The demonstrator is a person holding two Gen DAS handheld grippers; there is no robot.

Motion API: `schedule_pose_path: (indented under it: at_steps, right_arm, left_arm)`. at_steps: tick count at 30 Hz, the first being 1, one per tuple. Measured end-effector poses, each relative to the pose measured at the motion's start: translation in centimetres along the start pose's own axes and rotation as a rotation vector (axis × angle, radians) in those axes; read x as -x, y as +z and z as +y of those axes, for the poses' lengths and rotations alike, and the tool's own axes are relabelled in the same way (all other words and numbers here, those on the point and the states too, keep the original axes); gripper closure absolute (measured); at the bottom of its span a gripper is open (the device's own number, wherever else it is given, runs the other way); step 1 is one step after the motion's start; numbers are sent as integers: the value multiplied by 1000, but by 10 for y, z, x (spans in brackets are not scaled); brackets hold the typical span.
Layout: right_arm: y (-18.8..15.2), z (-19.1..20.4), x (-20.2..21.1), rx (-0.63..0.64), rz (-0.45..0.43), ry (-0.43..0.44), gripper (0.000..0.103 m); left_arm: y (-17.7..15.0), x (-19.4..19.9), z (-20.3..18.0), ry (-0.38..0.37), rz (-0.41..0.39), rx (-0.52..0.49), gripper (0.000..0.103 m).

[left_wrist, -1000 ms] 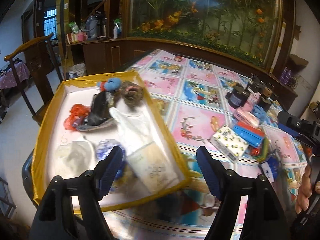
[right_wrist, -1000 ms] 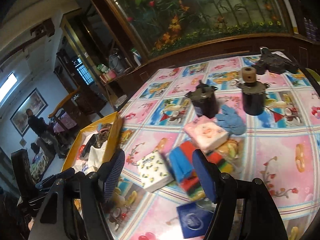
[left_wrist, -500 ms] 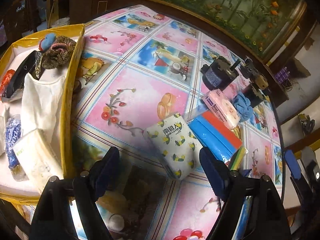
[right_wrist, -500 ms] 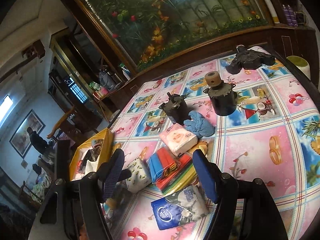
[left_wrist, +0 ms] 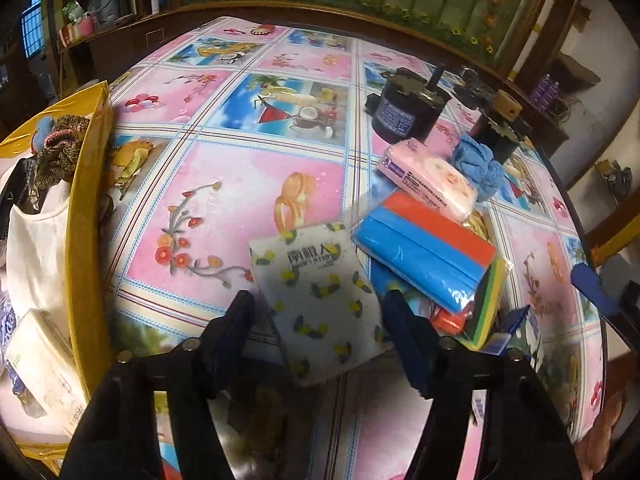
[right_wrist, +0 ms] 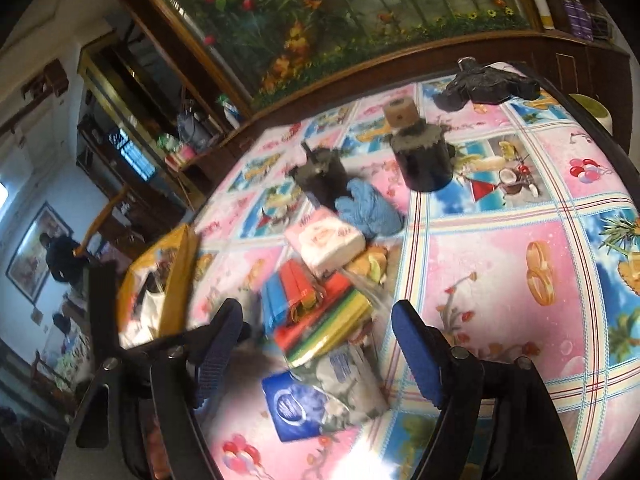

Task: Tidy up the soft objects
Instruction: 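Move both tools back over the table toward the tissue packs, then grasp the yellow-patterned tissue pack with the left tool while the right tool grasps the blue Vinda pack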

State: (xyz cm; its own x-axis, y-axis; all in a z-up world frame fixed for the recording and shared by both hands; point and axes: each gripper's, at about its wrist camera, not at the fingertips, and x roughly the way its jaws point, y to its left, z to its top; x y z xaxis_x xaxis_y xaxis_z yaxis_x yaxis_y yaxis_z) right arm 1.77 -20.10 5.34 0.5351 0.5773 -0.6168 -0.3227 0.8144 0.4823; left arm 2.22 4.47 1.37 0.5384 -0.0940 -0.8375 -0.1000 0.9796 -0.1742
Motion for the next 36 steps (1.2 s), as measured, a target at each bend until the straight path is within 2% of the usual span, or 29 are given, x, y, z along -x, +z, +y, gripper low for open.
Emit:
schedule_pose_path:
  at_steps: [2, 3, 8, 11, 16, 19, 24, 29, 36]
  right_arm:
    - [-9, 3, -6, 58, 51, 14, 11]
    - [-14, 6, -9, 92, 74, 13, 11]
    - [-34, 28, -16, 299, 117, -110, 9]
    - [-40, 32, -24, 356, 146, -157, 9]
    - [-49, 38, -35, 425, 184, -186, 9]
    - [-50, 32, -40, 405, 199, -177, 25]
    - [-38, 26, -24, 349, 103, -157, 26]
    - [-30, 28, -5, 325, -10, -150, 26]
    - [-24, 22, 1, 282, -49, -158, 26]
  left_arm:
    - [-6, 7, 0, 9, -11, -27, 45]
    - [-9, 9, -1, 10, -18, -39, 45]
    - [-12, 9, -1, 6, -34, -46, 44]
    - [-12, 7, 0, 2, -29, -39, 44]
    - [-13, 6, -3, 19, -39, -54, 44]
    - [-15, 7, -4, 24, -55, -57, 47]
    - [-17, 14, -8, 8, -84, -64, 49]
    - [-20, 29, -15, 22, -153, -87, 49]
    - [-28, 41, -25, 70, -230, -146, 49]
